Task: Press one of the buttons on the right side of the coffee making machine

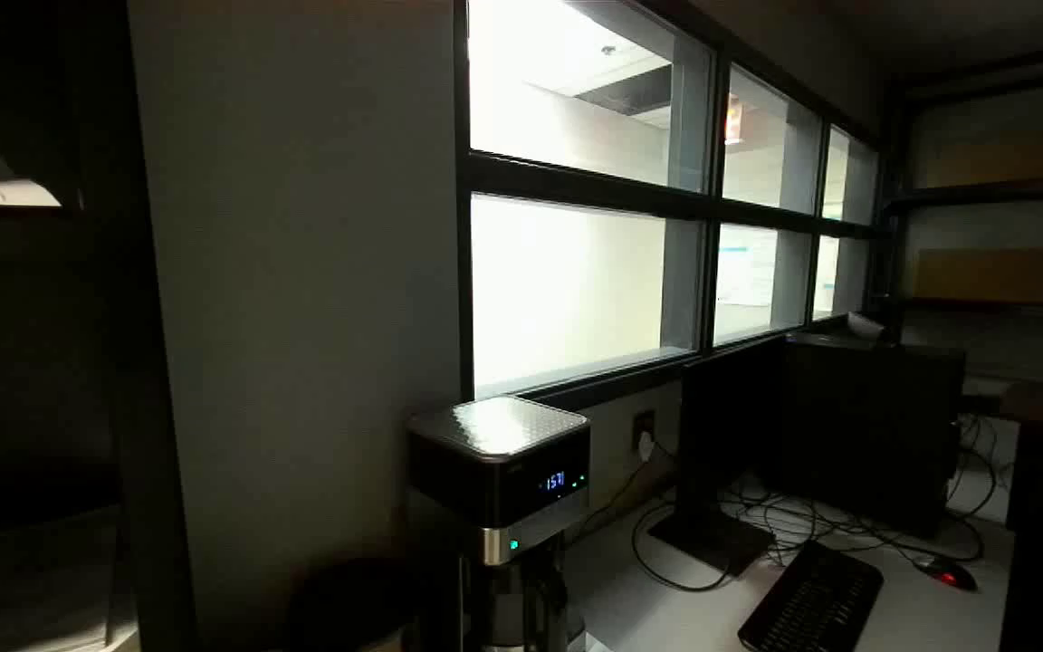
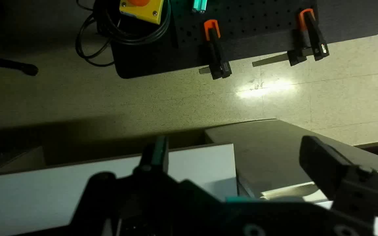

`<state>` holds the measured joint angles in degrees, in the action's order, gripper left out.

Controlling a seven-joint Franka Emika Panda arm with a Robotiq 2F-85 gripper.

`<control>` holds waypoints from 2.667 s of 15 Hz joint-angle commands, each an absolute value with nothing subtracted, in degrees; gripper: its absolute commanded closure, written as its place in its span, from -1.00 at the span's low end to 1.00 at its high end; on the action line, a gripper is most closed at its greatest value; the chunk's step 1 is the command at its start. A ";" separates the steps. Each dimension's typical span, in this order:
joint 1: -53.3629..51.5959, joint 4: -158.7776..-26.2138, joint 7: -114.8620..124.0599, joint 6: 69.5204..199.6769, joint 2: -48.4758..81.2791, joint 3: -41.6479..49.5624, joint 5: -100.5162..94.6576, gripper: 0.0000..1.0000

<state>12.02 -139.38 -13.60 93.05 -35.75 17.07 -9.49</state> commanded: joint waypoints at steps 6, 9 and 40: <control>12.18 -139.29 -13.69 93.01 -35.69 16.92 -9.41 -1.00; 12.17 -139.29 -13.69 93.01 -35.69 16.92 -9.41 -1.00; 1.76 -119.37 -10.20 129.27 4.45 2.02 -14.74 1.00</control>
<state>2.82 -123.70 -12.14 125.95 -0.70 3.29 -11.87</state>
